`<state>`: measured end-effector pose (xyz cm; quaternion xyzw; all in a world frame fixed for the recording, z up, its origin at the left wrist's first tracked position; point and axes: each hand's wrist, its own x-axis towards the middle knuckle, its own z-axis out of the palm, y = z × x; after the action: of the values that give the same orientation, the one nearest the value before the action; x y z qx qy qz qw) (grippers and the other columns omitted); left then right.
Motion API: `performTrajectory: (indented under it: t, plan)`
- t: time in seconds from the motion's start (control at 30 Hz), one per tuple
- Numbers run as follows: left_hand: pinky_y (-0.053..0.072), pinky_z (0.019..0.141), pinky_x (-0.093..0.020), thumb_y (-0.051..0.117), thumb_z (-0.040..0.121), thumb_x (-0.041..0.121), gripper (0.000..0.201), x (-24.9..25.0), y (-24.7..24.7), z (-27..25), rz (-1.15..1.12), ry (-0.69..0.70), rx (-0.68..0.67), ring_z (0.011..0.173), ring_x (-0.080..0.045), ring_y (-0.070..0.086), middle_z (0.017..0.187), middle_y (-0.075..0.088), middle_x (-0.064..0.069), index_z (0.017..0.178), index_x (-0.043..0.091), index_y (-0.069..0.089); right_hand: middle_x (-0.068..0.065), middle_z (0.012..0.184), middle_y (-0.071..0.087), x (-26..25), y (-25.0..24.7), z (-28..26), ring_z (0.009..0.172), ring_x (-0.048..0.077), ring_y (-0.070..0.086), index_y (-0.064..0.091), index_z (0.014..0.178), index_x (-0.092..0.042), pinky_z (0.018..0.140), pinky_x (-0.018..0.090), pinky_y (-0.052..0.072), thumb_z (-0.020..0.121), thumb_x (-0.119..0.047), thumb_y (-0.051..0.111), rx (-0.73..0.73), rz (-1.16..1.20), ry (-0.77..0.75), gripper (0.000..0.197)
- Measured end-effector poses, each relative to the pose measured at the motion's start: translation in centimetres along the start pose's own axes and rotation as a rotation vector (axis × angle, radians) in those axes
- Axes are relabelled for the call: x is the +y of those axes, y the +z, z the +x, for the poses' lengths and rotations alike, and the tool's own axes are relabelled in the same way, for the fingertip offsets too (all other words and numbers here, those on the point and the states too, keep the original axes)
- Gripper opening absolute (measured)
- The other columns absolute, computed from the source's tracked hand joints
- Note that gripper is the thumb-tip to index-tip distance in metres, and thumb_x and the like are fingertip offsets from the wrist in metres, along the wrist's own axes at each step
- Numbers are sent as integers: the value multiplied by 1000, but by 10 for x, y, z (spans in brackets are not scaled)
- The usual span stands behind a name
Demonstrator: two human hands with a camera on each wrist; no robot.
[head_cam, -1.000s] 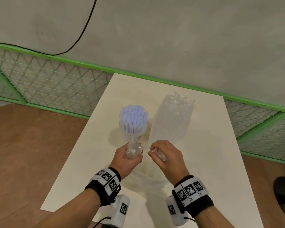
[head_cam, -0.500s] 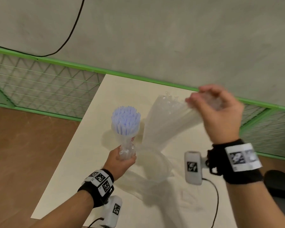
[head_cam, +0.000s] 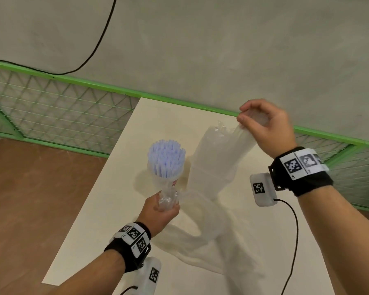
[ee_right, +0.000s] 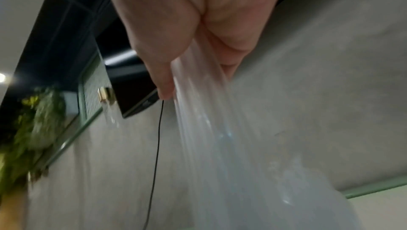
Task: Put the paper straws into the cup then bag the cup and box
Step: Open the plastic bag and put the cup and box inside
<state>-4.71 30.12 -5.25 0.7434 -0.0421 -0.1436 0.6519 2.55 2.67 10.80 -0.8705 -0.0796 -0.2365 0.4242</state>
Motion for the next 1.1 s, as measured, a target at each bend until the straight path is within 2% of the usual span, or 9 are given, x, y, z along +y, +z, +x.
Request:
performTrajectory:
  t: [0.07,0.17,0.27,0.33,0.4,0.5,0.73,0.93,1.1]
  plan:
    - [43,61,-5,68,85,-5,26,0,0,0,0,2,2,58,6,58,62,66,21,85,20,62,-8,94,68,10,8,-2,90,12,64,68,100,-19,88,26,47,88,-23,71,-98,-228,-103,13]
    - [43,62,-5,68,85,-5,28,1,0,0,-12,-8,9,59,8,59,62,66,24,89,22,62,-2,108,69,30,21,-12,103,21,61,68,109,-17,90,23,39,92,-28,67,-239,-435,-172,21]
    - [43,63,-5,68,85,-5,27,0,0,0,-25,-20,10,60,8,59,64,67,24,91,21,63,-1,125,65,48,35,-28,123,23,54,63,125,-22,100,30,38,98,-37,52,-369,-562,-187,32]
    - [43,64,-5,68,85,-4,26,-1,0,0,-29,-24,14,61,8,59,65,68,23,90,21,63,-7,143,52,57,43,-41,140,20,38,50,139,-27,108,38,33,100,-46,32,-515,-630,-164,47]
    - [44,64,-5,69,85,-4,25,-1,-1,1,-30,-28,20,62,8,61,66,68,23,88,20,64,-17,157,28,64,49,-55,150,13,12,26,152,-36,117,38,17,100,-55,14,-638,-696,-141,56]
    - [44,64,-5,68,85,-4,25,0,-1,0,-42,-29,18,63,7,62,67,68,22,87,20,64,-22,160,10,65,50,-65,149,6,-8,10,154,-40,121,40,5,96,-64,8,-654,-717,-113,62]
    - [43,63,-6,69,86,-2,23,0,1,0,-46,-36,22,60,6,60,65,67,20,84,20,64,-20,159,19,42,77,-53,150,24,7,30,144,-45,107,61,12,85,-78,30,-496,-821,-59,67]
    - [43,62,-7,69,86,-1,22,-2,0,0,-52,-33,30,60,4,59,64,67,19,84,20,64,-21,141,50,47,97,-48,137,24,42,55,123,-46,97,56,20,92,-59,39,-323,-861,-36,37]
    - [43,62,-9,69,86,1,23,-4,-1,0,-62,-39,32,60,2,58,64,65,18,85,23,64,-20,133,56,56,89,-44,131,22,48,58,116,-45,94,53,24,90,-41,47,-258,-775,-41,28]
